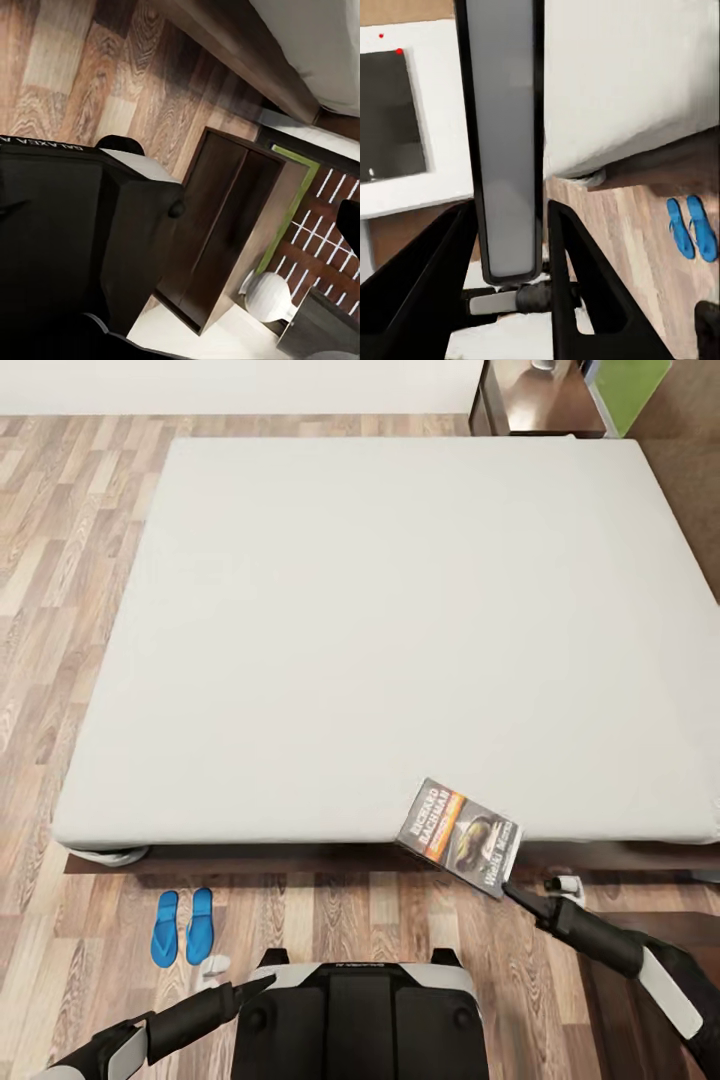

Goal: In the bedroom, move the book from the bed onto either nightstand, and place the two sandals side by side next to the bed.

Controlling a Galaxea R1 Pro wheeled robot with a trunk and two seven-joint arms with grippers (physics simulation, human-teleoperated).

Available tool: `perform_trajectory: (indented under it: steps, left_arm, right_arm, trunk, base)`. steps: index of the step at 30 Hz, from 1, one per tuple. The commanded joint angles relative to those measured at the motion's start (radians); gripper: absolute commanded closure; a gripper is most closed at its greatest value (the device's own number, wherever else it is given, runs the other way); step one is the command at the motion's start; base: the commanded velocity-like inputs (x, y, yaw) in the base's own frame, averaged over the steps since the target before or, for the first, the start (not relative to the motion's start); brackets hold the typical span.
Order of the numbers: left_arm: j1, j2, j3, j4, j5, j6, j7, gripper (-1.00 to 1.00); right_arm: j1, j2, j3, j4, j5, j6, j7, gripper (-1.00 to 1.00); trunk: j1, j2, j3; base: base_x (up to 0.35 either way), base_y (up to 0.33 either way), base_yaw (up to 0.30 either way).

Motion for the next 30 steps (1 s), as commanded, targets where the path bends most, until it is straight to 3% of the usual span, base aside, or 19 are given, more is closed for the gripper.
perform_trajectory:
  steps: [1,2,3,4,8,12,19,24,30]
  left_arm:
    - [-0.001,-0.002,-0.008,0.008,0.010,0.008,0.000,-1.00]
    - [-0.001,-0.005,-0.009,0.013,0.010,0.007,0.001,-1.00]
    - [-0.001,-0.019,-0.010,0.025,0.009,0.004,0.006,-1.00]
    - [-0.001,-0.027,-0.011,0.030,0.008,-0.001,0.008,-1.00]
    - [-0.001,-0.038,-0.011,0.039,0.009,-0.012,0.011,-1.00]
    - [-0.001,-0.040,-0.011,0.040,0.009,-0.014,0.012,-1.00]
    - [-0.001,-0.040,-0.012,0.047,0.009,-0.015,0.012,-1.00]
    - [-0.001,-0.041,-0.012,0.065,0.008,-0.016,0.013,-1.00]
    - [-0.001,-0.042,-0.012,0.070,0.009,-0.027,0.035,-1.00]
  right_arm:
    - [0.004,-0.016,0.008,0.107,-0.010,0.008,0.019,1.00]
    - [0.005,-0.022,0.008,0.167,-0.009,0.007,0.026,1.00]
    - [0.008,-0.032,0.009,0.346,-0.008,0.000,0.040,1.00]
    - [0.008,-0.035,0.010,0.444,-0.008,-0.015,0.045,1.00]
    - [0.010,-0.040,0.012,0.592,-0.007,-0.134,0.053,1.00]
    - [0.010,-0.040,0.014,0.622,0.010,-0.193,0.054,1.00]
    - [0.010,-0.039,0.012,0.638,0.267,-0.268,0.054,1.00]
    - [0.010,-0.038,0.013,0.642,0.314,-0.297,0.051,1.00]
    - [0.010,-0.038,0.012,0.648,0.320,-0.303,0.048,1.00]
  trunk:
    - [-0.004,0.006,0.003]
    - [-0.007,0.013,0.006]
    - [-0.011,0.020,0.009]
    - [-0.015,0.027,0.012]
    - [-0.030,0.055,0.025]
    - [-0.046,0.083,0.037]
    - [-0.073,0.132,0.059]
    - [-0.092,0.167,0.075]
    - [-0.115,0.209,0.094]
  base:
    - [0.000,0.000,0.000]
    - [0.000,0.000,0.000]
    - [0.000,0.000,0.000]
    - [0.000,0.000,0.000]
    - [0.000,0.000,0.000]
    - [0.000,0.000,0.000]
    - [0.000,0.000,0.000]
    - [0.000,0.000,0.000]
    - [0.000,0.000,0.000]
